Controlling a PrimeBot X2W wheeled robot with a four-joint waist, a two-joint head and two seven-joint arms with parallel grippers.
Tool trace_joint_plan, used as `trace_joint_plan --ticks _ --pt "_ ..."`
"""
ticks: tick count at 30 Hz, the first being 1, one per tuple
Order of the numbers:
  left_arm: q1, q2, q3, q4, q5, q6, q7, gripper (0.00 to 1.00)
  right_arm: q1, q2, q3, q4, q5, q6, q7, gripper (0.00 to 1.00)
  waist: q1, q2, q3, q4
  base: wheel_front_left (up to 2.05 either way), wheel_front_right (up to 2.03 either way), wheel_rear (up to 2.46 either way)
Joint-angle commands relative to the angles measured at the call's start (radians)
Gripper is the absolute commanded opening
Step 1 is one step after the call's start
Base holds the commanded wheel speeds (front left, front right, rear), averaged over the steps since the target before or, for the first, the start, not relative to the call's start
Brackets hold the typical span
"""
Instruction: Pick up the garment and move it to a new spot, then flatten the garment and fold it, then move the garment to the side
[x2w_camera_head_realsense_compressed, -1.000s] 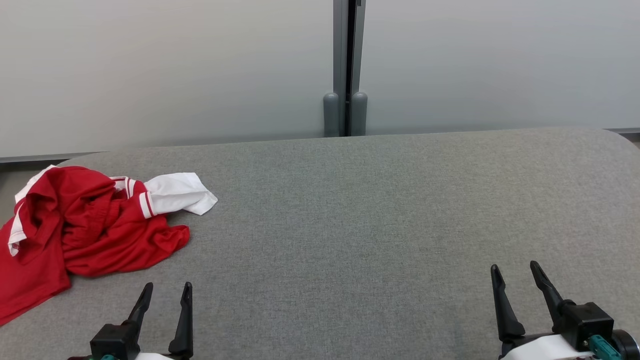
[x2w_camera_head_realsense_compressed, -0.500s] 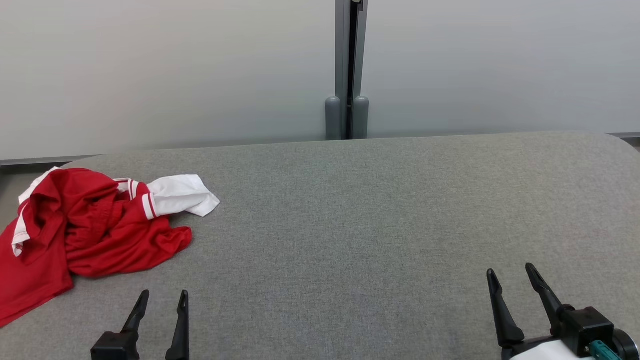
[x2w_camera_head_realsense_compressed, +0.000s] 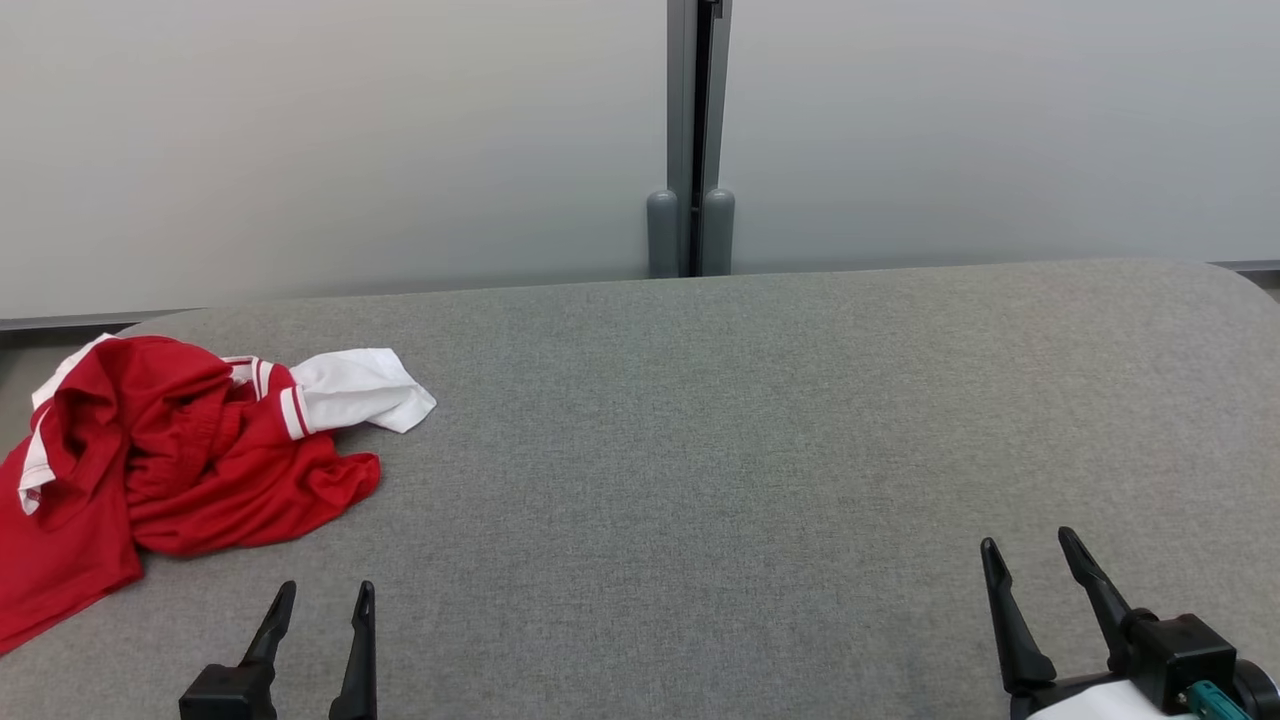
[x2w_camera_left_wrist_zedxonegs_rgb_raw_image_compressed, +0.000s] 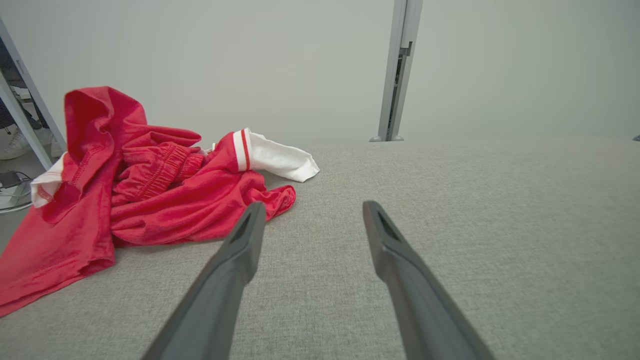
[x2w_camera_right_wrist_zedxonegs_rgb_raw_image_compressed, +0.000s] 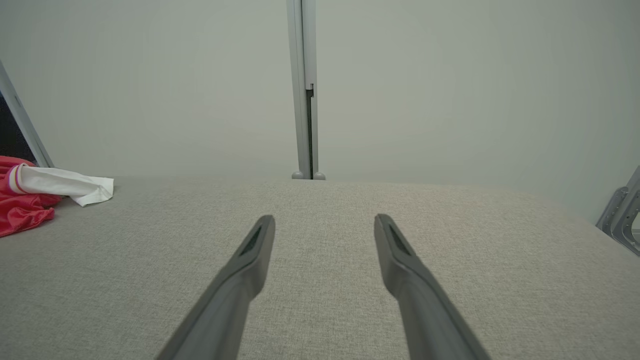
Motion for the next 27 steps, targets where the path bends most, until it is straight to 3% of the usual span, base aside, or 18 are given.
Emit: trace_joint_plan --ticks 1,10,27 --pt "-0.001 0.002 0.003 -0.003 0.011 -0.003 -0.005 1.00 0.007 -0.004 -0.004 0.003 -0.007 0.002 -0.007 1.00 0.0000 0.0000 0.000 -0.001 0.00 0.00 0.00" --pt "-0.008 0.001 -0.005 0.001 0.014 -0.006 -0.005 1.00 0.016 -0.003 -0.009 -0.005 0.001 0.002 -0.007 1.00 0.0000 0.0000 -0.001 0.025 0.00 0.00 0.00" --pt "0.054 0.010 0.035 0.000 0.014 0.002 -0.005 1.00 0.002 -0.004 0.075 0.011 0.040 0.002 -0.006 1.00 0.0000 0.0000 -0.025 0.287 0.00 0.00 0.00"
